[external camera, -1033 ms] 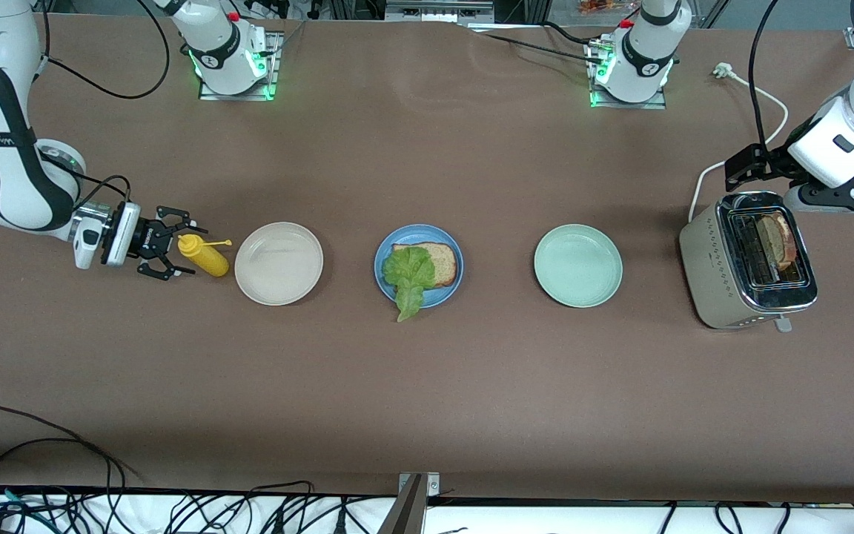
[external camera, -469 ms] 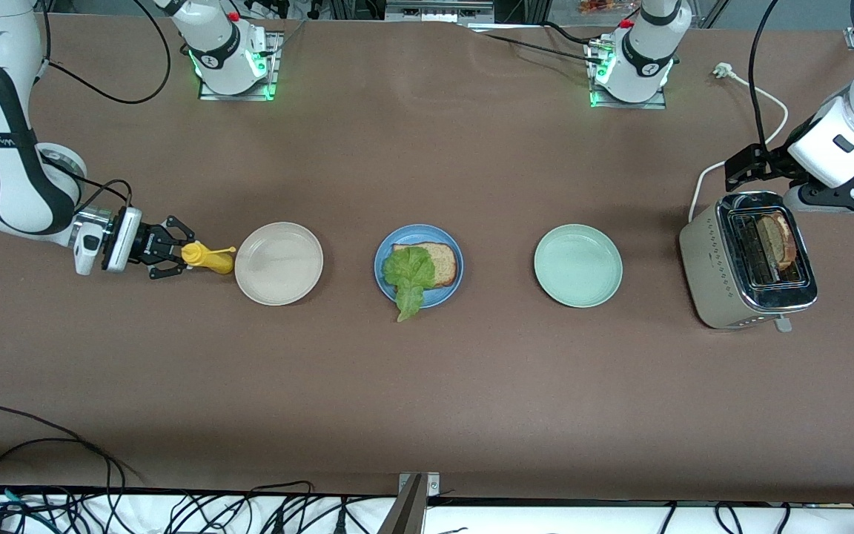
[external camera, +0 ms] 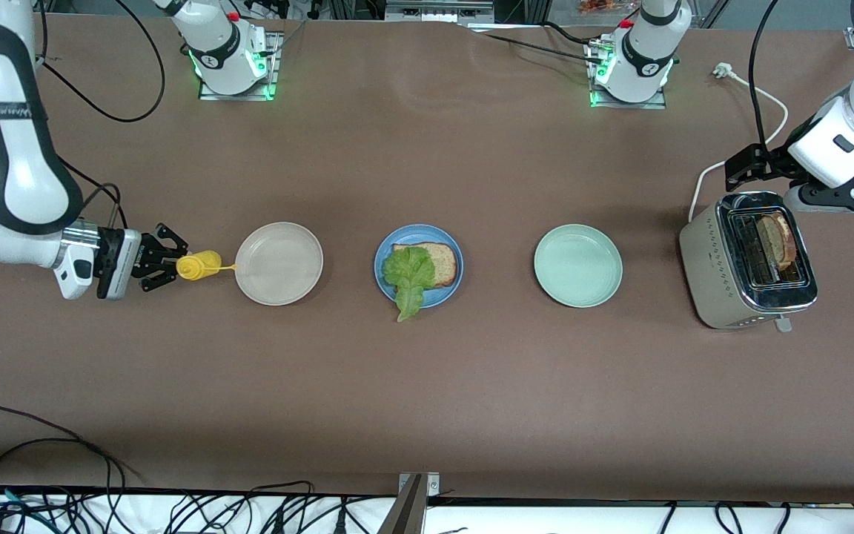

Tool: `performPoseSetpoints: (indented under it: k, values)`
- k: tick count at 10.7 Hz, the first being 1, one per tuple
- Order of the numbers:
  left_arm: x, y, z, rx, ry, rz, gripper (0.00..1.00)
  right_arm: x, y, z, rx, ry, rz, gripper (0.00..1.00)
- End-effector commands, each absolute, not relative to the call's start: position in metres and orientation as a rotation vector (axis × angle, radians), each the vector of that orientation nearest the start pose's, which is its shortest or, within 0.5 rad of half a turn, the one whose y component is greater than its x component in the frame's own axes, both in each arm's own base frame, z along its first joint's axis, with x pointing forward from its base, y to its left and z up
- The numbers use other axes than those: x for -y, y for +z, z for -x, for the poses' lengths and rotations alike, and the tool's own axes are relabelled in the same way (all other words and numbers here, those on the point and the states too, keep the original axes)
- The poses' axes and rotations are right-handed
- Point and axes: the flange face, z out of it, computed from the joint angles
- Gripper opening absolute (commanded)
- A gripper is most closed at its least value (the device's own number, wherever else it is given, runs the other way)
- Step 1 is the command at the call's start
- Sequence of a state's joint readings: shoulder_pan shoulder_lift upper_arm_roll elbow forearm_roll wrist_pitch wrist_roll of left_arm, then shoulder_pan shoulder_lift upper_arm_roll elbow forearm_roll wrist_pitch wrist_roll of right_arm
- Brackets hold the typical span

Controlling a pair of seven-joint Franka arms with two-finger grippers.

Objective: Make sandwich in blue plate with both arms
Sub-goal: 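Lift the mustard bottle with the right gripper toward the blue plate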

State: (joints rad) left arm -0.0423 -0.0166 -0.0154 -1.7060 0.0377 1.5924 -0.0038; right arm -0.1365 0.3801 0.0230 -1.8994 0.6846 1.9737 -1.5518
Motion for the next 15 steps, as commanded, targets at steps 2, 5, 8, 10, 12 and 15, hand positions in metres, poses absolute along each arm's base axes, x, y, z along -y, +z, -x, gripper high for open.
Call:
performPoseSetpoints:
  k: [2, 5, 8, 10, 12, 15]
  values:
    - [0.027, 0.577, -0.545, -0.117, 0.140, 3.104, 1.00, -0.033, 0.366, -0.625, 1.290, -0.042, 2.347, 0.10]
    - [0.027, 0.577, -0.545, -0.117, 0.140, 3.104, 1.00, -0.138, 0.403, -0.634, 1.413, 0.117, 2.568, 0.10]
    - [0.027, 0.577, -0.545, -0.117, 0.140, 3.104, 1.00, -0.234, 0.396, -0.621, 1.576, 0.246, 2.733, 0.11]
    - [0.027, 0.577, -0.545, -0.117, 0.140, 3.104, 1.00, -0.303, 0.381, -0.610, 1.777, 0.311, 2.834, 0.11]
    - [0.027, 0.577, -0.545, -0.117, 0.140, 3.104, 1.00, -0.361, 0.363, -0.593, 1.973, 0.348, 2.908, 0.11]
    - [0.027, 0.577, -0.545, -0.117, 0.140, 3.104, 1.00, -0.439, 0.324, -0.562, 2.395, 0.474, 2.910, 0.11]
